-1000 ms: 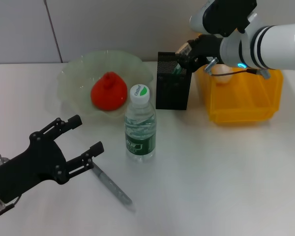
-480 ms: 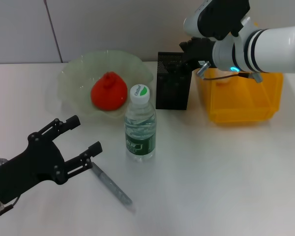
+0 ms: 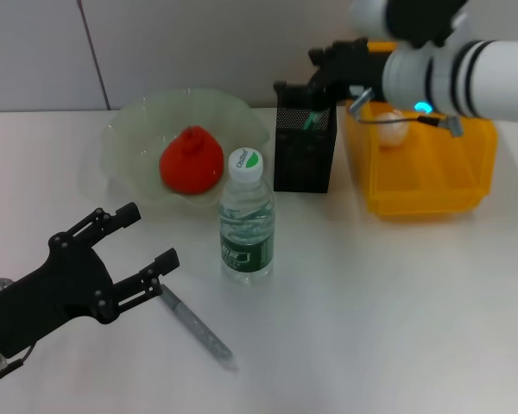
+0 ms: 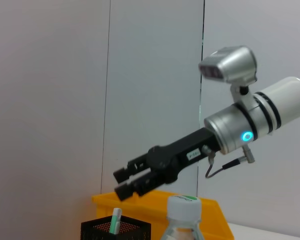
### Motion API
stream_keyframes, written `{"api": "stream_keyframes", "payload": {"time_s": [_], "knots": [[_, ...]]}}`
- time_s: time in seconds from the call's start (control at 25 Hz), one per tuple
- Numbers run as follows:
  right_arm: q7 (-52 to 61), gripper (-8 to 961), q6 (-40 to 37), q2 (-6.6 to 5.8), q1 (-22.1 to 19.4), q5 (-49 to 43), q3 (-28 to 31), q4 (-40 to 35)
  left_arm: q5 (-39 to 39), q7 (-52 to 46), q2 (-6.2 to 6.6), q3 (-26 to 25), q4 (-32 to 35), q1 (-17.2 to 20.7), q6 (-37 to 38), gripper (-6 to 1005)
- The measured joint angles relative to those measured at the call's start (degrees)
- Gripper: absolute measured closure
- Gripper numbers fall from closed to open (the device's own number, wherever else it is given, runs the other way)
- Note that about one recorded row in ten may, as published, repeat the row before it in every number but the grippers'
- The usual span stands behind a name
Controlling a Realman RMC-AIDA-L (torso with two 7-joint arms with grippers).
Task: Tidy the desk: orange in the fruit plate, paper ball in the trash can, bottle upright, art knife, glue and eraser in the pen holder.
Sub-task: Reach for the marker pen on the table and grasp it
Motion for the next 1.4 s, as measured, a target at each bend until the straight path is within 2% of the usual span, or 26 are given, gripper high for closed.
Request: {"api": "stream_keyframes", "payload": {"time_s": [0.12,0.16,0.2,0.24,0.36,0.44,0.48,0.6,0.64,0.84,0.88,1.04,1.4], "knots": [[-8.9,251,-3.3,0.04,-1.9,9.8,4.4,0.8,0.0,0.0,0.0,0.0,0.0,0.0,0.0,174],[-14.8,244,-6.2,0.1,-3.0,15.7,7.9,1.0,0.0,0.0,0.0,0.0,-0.1,0.0,0.0,174],[-14.8,244,-6.2,0.1,-3.0,15.7,7.9,1.0,0.0,0.0,0.0,0.0,-0.1,0.0,0.0,174],[-20.9,244,-9.2,0.16,-4.5,21.9,11.3,0.9,0.0,0.0,0.0,0.0,-0.1,0.0,0.0,174],[-26.2,244,-12.9,0.14,-5.8,27.2,14.3,0.4,0.0,0.0,0.0,0.0,0.0,0.0,0.0,174],[-33.7,244,-20.6,0.08,-7.4,33.6,19.6,-1.4,0.0,0.0,0.0,0.0,0.0,-0.1,-0.1,174],[-33.7,244,-20.6,0.08,-7.4,33.6,19.6,-1.4,0.0,-0.2,0.0,0.0,0.0,-0.1,-0.3,174],[-40.8,244,-29.5,0.06,-8.8,38.4,25.8,-4.2,0.0,-0.6,-0.01,0.0,0.0,-0.2,-0.9,174],[-44.7,244,-35.2,0.04,-9.5,39.9,29.6,-6.3,0.0,-0.7,0.0,0.0,0.0,-0.2,-1.2,174],[-51.1,244,-47.8,-0.74,-10.5,40.7,38.2,-13.0,-0.2,-1.0,0.0,0.0,0.0,-0.2,-2.1,174],[-51.1,244,-47.8,-0.74,-10.5,40.7,38.2,-13.0,-0.2,-1.2,0.0,0.0,0.0,-0.2,-2.4,174],[-54.5,245,-55.9,-2.16,-11.7,39.6,39.7,-17.9,-0.4,-1.6,-0.01,0.0,0.0,-0.3,-3.4,174],[-58.8,245,-61.3,-1.98,-13.6,30.5,39.5,-21.2,-0.4,-3.2,-0.15,-1.4,-0.1,-0.3,-4.7,174]]}}
